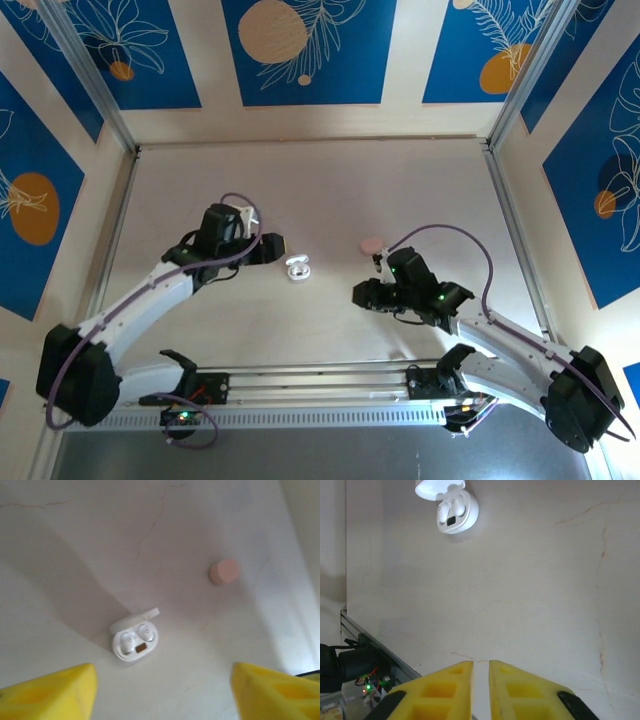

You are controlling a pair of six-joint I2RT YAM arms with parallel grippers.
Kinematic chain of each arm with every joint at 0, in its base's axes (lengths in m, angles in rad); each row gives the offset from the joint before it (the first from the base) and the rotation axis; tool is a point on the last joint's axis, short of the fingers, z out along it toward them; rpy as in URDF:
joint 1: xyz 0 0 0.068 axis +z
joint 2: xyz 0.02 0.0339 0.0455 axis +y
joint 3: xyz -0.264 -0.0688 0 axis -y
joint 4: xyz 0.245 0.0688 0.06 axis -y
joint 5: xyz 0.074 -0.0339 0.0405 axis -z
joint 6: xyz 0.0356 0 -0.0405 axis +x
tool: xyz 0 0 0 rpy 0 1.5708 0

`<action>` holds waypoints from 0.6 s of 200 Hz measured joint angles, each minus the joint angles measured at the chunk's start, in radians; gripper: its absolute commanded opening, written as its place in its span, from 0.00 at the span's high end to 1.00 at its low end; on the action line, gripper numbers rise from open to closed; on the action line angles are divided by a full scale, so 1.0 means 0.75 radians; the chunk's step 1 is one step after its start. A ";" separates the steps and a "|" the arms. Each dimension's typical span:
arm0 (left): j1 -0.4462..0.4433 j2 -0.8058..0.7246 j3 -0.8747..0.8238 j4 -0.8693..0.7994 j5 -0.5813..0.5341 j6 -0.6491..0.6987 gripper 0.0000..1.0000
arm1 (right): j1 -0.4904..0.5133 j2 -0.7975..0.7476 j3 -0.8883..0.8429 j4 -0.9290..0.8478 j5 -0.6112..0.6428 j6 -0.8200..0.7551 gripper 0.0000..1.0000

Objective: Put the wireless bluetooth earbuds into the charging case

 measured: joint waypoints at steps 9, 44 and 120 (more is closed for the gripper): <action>0.001 0.056 0.036 -0.002 0.009 0.008 0.60 | -0.019 0.010 0.000 0.011 -0.009 -0.001 1.00; 0.001 0.239 0.161 -0.003 0.023 0.056 0.80 | -0.044 0.094 0.000 0.068 -0.034 0.009 1.00; 0.001 0.520 0.309 -0.015 0.045 0.123 0.84 | 0.028 0.468 0.055 0.300 -0.019 0.023 0.89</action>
